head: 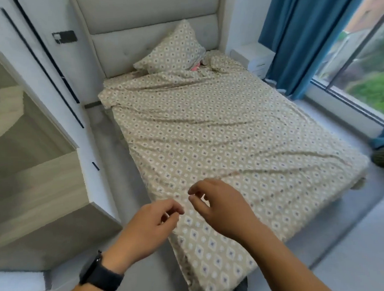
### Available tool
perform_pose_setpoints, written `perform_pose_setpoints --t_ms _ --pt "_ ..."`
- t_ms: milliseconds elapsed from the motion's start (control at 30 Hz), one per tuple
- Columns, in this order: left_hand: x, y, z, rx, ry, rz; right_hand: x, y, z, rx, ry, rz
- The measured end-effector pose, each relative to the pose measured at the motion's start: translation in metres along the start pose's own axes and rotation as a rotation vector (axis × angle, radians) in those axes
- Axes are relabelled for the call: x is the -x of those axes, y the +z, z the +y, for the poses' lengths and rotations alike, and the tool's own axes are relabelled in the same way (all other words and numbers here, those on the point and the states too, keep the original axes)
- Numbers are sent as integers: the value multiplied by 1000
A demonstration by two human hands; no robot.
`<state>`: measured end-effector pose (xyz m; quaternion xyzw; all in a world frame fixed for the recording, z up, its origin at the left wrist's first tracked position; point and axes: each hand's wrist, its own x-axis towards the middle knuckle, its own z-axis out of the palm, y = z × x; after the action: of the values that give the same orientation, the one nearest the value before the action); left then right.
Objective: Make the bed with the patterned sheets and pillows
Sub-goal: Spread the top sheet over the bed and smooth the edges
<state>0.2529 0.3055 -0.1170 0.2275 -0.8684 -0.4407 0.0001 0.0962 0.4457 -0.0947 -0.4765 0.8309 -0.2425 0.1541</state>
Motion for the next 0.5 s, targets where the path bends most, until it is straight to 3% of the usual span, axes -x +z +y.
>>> perform_pose_setpoints --t_ms 200,367,500 --pt "-9 10 10 -179 242 -325 76 -2 -4 -23 316 232" --pt "-15 34 37 -108 335 -340 118 -1 7 -44 460 294" --pt "-4 63 26 -169 312 -459 138 21 17 -110 537 318"
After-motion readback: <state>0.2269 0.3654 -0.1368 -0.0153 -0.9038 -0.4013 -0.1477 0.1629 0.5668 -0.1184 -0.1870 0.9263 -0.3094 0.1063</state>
